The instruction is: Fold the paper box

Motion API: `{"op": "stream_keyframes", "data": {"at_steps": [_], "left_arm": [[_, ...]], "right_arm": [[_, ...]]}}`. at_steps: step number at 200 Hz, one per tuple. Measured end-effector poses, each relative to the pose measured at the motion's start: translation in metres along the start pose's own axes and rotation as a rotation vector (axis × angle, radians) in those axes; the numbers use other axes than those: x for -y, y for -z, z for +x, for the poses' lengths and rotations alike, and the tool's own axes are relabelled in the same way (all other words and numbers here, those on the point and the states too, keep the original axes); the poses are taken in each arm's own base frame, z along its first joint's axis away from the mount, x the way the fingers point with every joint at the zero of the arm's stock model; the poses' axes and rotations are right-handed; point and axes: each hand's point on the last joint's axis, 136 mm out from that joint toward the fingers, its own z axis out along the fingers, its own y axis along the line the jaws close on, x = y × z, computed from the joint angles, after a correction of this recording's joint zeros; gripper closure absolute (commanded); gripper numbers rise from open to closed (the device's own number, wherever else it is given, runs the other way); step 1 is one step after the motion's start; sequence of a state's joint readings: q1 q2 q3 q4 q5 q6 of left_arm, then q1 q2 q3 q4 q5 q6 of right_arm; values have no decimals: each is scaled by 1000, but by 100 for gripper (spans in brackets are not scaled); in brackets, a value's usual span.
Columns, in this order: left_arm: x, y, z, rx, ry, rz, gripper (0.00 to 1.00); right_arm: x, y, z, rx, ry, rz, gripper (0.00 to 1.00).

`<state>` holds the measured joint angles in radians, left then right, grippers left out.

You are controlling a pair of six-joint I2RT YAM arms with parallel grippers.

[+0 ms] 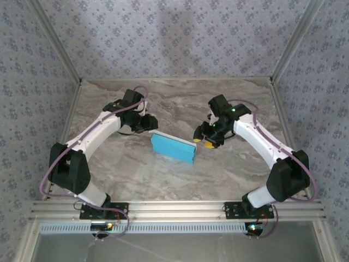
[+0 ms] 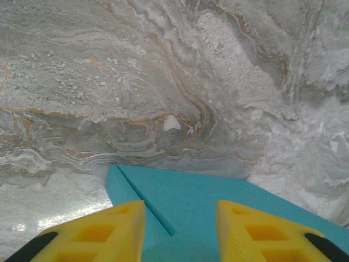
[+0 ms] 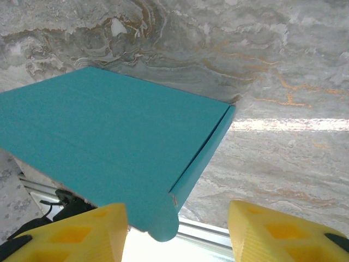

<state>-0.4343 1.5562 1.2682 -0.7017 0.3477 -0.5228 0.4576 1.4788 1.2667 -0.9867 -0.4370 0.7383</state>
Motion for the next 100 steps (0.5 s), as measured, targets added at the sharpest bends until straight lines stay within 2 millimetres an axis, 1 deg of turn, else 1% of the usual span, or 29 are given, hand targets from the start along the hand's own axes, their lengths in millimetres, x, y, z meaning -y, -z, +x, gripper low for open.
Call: {"op": "stream_keyframes", "data": {"at_steps": [20, 51, 100], "left_arm": [[1, 4, 0, 11, 17, 7, 62], [1, 1, 0, 16, 52, 11, 64], [3, 0, -3, 31, 90, 27, 66]], "right_arm": [[-1, -2, 3, -18, -22, -12, 48], [-3, -2, 8, -27, -60, -45, 50], [-14, -3, 8, -24, -91, -104, 52]]}}
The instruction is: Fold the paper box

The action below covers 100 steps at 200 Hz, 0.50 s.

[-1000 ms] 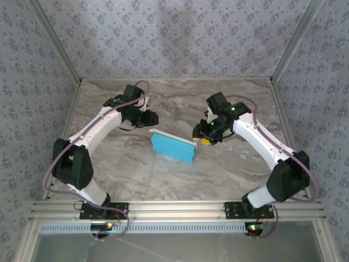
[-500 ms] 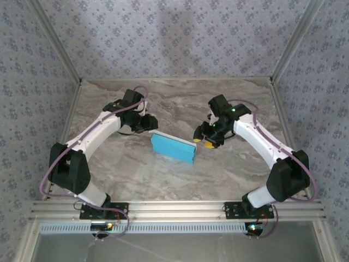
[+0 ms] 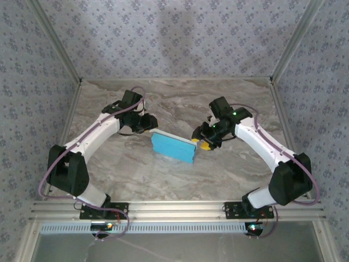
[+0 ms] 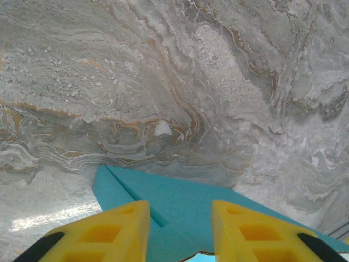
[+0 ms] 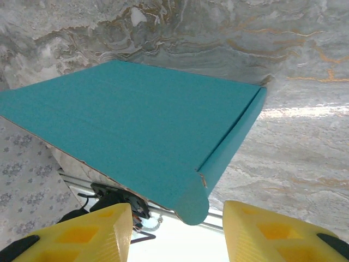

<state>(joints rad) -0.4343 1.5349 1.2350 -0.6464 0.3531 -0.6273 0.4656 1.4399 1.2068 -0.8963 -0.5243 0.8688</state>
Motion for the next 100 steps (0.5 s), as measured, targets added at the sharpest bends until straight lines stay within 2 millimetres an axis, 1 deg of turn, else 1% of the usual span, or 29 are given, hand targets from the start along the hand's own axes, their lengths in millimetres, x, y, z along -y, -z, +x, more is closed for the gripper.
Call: {"op": "stream_keyframes", "data": {"at_steps": [37, 60, 100], "left_arm": [[3, 0, 3, 0, 29, 18, 68], [6, 1, 7, 1, 42, 33, 69], [5, 5, 11, 17, 81, 47, 72]], "right_arm": [[-10, -1, 0, 0, 3, -36, 54], [-12, -1, 0, 0, -2, -43, 55], [-15, -2, -1, 5, -8, -53, 57]]}}
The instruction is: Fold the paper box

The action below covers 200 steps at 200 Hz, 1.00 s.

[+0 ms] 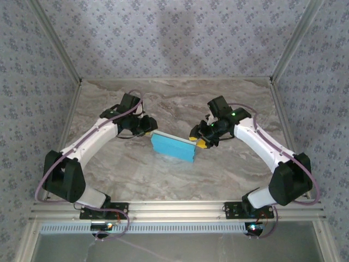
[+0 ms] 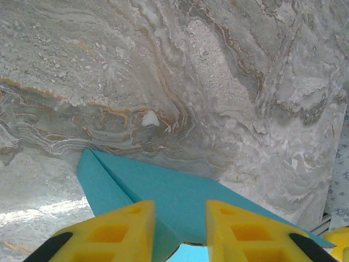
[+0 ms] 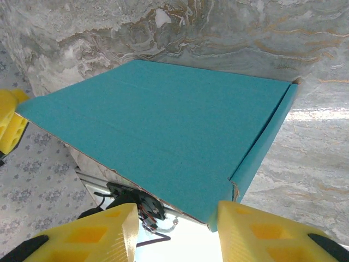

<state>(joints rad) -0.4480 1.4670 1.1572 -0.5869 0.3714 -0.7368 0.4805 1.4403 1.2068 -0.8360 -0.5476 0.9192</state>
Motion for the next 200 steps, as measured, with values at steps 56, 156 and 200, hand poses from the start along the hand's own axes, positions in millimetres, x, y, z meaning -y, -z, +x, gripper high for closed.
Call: {"op": "stream_keyframes", "data": {"at_steps": [56, 156, 200], "left_arm": [[-3, 4, 5, 21, 70, 19, 75], [-7, 6, 11, 37, 77, 28, 78], [-8, 9, 12, 50, 51, 20, 79]], "right_arm": [[4, -3, 0, -8, -3, 19, 63], [10, -6, -1, -4, 72, 52, 70], [9, -7, 3, 10, 149, 99, 72]]}}
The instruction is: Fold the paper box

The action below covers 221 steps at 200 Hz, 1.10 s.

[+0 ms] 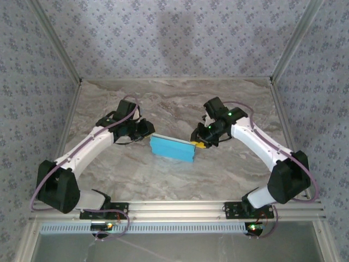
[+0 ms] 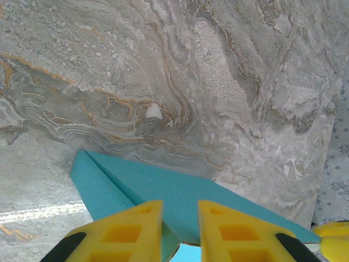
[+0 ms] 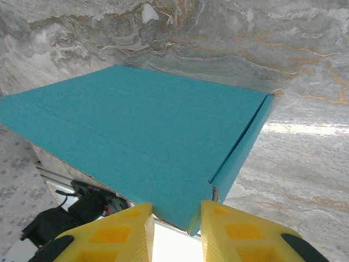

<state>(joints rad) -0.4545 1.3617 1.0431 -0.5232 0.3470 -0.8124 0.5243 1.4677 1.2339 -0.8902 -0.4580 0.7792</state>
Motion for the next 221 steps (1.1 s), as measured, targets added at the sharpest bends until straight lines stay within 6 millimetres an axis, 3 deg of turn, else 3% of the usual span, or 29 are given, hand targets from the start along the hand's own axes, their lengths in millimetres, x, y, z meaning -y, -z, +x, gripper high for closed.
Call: {"op": "stream_keyframes", "data": {"at_steps": [221], "left_arm": [[-8, 2, 6, 27, -79, 4, 84]], "right_arm": [[2, -2, 4, 13, 117, 62, 80]]}}
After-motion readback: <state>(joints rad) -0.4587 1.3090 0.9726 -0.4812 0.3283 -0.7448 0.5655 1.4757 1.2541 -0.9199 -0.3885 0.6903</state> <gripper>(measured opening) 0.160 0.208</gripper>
